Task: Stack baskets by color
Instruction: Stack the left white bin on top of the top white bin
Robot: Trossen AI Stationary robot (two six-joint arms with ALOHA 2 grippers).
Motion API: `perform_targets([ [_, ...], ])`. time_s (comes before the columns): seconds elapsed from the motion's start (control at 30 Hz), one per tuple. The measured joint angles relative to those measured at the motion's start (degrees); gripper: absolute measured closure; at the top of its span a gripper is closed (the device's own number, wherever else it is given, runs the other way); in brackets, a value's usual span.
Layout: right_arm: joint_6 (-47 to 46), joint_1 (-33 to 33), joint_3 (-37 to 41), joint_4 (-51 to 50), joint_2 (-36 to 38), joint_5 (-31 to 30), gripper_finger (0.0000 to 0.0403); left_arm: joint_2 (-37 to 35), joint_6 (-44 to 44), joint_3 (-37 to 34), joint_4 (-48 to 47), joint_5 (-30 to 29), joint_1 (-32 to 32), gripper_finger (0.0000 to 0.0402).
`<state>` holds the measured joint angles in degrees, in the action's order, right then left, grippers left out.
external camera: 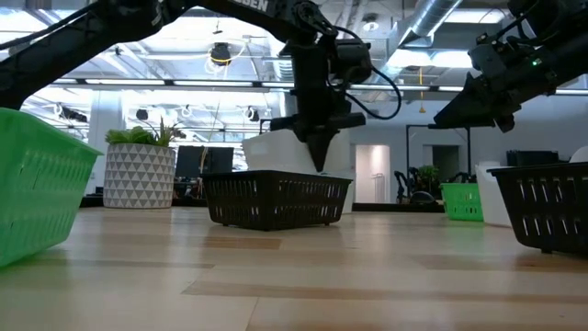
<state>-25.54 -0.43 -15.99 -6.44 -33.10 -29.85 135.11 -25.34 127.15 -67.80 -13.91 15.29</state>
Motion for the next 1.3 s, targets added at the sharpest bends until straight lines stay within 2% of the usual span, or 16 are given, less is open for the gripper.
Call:
perform_targets([
  [0.43, 0.00, 0.00, 0.00, 0.00, 0.01, 0.00, 0.0274, 0.00, 2.41, 0.00, -2.00, 0.72, 0.35, 0.0401],
  [1.3, 0.00, 0.00, 0.00, -0.02, 0.02, 0.00, 0.0274, 0.00, 7.44, -0.02, -2.65, 6.10, 0.35, 0.0401],
])
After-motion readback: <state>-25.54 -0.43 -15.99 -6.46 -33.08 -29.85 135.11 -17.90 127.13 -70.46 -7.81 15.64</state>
